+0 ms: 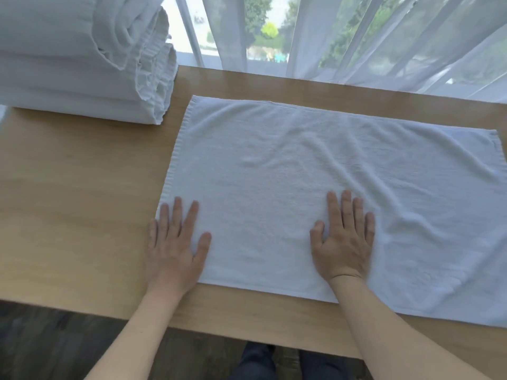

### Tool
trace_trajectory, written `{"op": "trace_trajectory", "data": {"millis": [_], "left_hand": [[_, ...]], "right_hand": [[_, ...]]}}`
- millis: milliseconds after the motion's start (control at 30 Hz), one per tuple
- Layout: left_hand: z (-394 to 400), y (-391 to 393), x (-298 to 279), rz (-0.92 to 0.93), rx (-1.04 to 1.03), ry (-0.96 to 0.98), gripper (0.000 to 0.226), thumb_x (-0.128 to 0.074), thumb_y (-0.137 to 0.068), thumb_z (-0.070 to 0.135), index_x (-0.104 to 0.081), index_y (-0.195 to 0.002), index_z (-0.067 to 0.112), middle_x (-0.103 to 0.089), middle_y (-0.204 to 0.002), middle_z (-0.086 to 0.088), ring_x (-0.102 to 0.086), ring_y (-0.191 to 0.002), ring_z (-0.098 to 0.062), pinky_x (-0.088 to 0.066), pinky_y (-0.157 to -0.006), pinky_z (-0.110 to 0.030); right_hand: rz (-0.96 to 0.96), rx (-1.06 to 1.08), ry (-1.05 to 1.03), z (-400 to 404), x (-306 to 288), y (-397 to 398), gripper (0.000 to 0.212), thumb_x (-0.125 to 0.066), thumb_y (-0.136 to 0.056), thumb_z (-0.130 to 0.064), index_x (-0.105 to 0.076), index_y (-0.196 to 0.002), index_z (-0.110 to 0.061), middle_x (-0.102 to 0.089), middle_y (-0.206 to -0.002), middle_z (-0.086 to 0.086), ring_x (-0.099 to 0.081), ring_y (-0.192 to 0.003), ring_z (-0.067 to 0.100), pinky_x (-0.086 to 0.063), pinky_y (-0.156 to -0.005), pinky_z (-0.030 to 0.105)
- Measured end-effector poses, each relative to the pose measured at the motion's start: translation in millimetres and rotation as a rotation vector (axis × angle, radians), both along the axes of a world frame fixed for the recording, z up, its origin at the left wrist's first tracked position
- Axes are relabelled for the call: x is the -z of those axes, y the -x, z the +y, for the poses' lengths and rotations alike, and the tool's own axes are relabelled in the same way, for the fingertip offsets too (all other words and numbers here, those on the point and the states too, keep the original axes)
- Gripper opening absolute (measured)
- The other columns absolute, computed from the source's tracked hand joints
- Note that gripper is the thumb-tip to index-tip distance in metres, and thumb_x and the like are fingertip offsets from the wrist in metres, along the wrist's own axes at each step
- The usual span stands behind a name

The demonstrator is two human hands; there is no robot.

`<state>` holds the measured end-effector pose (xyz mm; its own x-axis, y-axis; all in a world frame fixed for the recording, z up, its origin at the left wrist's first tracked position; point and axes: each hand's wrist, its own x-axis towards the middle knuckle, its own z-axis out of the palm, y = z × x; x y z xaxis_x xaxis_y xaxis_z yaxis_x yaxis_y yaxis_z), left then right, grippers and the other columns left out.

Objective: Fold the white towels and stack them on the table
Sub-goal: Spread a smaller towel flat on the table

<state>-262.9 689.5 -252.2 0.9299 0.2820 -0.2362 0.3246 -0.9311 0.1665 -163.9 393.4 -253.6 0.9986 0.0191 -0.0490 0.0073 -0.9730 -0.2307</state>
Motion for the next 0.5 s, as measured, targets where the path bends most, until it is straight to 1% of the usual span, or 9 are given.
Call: {"op": "trace_trajectory", "data": {"millis": [100, 200, 267, 300, 367, 400, 433, 500], "left_hand": [[5, 2, -2, -0.002, -0.023, 0.009, 0.069, -0.005, -0.099, 0.063, 0.009, -0.159, 0.033, 0.018, -0.167, 0.002, 0.021, -0.153, -0.016, 0.006, -0.125, -0.042], [-18, -3, -5, -0.050, 0.017, 0.057, 0.072, -0.010, -0.100, 0.059, 0.000, -0.161, 0.022, 0.009, -0.168, -0.004, 0.019, -0.153, -0.018, 0.011, -0.124, -0.038], [-45, -7, -6, -0.068, 0.098, 0.095, 0.071, -0.012, -0.101, 0.057, -0.003, -0.161, 0.020, 0.007, -0.169, -0.005, 0.016, -0.154, -0.020, 0.011, -0.124, -0.038], [-62, -10, -6, -0.075, 0.153, 0.116, 0.071, -0.013, -0.101, 0.056, -0.004, -0.161, 0.020, 0.006, -0.169, -0.005, 0.014, -0.154, -0.020, 0.010, -0.125, -0.038], [-99, -21, -5, -0.096, 0.266, 0.148, 0.069, -0.015, -0.102, 0.055, -0.005, -0.161, 0.021, 0.006, -0.168, -0.004, 0.013, -0.155, -0.020, 0.008, -0.125, -0.039], [-118, -28, -6, -0.104, 0.316, 0.161, 0.069, -0.014, -0.102, 0.055, -0.004, -0.161, 0.021, 0.007, -0.168, -0.004, 0.014, -0.154, -0.019, 0.008, -0.125, -0.040], [-137, -35, -6, -0.103, 0.365, 0.172, 0.069, -0.012, -0.102, 0.056, -0.002, -0.161, 0.022, 0.008, -0.168, -0.003, 0.016, -0.154, -0.019, 0.006, -0.125, -0.041], [-171, -49, -6, -0.098, 0.452, 0.200, 0.069, -0.010, -0.101, 0.056, -0.003, -0.161, 0.022, 0.010, -0.168, -0.003, 0.017, -0.154, -0.018, 0.002, -0.126, -0.043]], "right_hand": [[0.023, -0.003, 0.002, 1, -5, 1, 0.068, -0.025, -0.094, -0.047, -0.022, -0.159, -0.028, -0.018, -0.167, 0.003, -0.011, -0.154, 0.022, -0.003, -0.125, 0.045], [0.076, -0.021, 0.010, 2, -6, 0, 0.067, -0.022, -0.096, -0.048, -0.015, -0.160, -0.030, -0.010, -0.168, 0.000, -0.004, -0.155, 0.020, 0.003, -0.125, 0.043], [0.116, -0.029, -0.053, 0, -10, -2, 0.062, -0.030, -0.102, -0.043, -0.013, -0.160, -0.029, -0.006, -0.168, -0.001, 0.002, -0.155, 0.017, 0.008, -0.124, 0.040], [0.131, -0.026, -0.139, -2, -13, -2, 0.061, -0.034, -0.104, -0.038, -0.015, -0.160, -0.027, -0.005, -0.168, -0.002, 0.003, -0.155, 0.014, 0.010, -0.124, 0.038], [0.135, -0.019, -0.336, -10, -20, 3, 0.058, -0.035, -0.106, -0.030, -0.015, -0.160, -0.025, -0.004, -0.168, -0.006, 0.004, -0.154, 0.007, 0.009, -0.124, 0.033], [0.129, -0.017, -0.395, -17, -23, 7, 0.057, -0.033, -0.107, -0.029, -0.015, -0.160, -0.025, -0.002, -0.168, -0.009, 0.005, -0.153, 0.004, 0.008, -0.124, 0.031], [0.121, -0.014, -0.412, -25, -25, 10, 0.056, -0.031, -0.107, -0.030, -0.014, -0.160, -0.026, 0.000, -0.167, -0.011, 0.007, -0.152, 0.002, 0.008, -0.124, 0.030], [0.121, -0.005, -0.345, -48, -26, 14, 0.056, -0.027, -0.107, -0.031, -0.011, -0.160, -0.027, 0.004, -0.166, -0.012, 0.010, -0.152, 0.002, 0.010, -0.124, 0.029]]}}
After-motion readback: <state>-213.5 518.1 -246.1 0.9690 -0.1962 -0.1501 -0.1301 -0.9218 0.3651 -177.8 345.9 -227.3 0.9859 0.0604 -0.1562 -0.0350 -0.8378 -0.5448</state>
